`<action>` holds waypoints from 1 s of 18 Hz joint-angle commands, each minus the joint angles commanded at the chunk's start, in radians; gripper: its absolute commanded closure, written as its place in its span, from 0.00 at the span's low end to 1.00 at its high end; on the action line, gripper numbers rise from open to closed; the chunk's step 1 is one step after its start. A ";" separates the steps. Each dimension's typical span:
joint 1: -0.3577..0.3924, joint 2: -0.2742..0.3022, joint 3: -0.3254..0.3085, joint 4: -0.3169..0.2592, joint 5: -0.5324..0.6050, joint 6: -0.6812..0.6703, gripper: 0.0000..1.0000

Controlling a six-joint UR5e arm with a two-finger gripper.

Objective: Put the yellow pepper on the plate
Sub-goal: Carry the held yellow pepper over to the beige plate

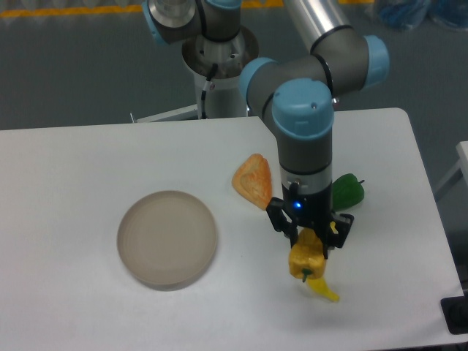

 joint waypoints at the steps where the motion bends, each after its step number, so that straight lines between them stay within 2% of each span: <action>1: 0.000 0.000 0.000 0.000 0.000 -0.015 0.47; 9: -0.014 0.002 -0.003 0.000 0.000 -0.051 0.47; 13: -0.058 0.000 -0.054 0.000 0.002 -0.201 0.47; 16: -0.119 0.012 -0.093 0.000 0.000 -0.329 0.46; 18: -0.150 0.014 -0.126 0.000 0.002 -0.371 0.46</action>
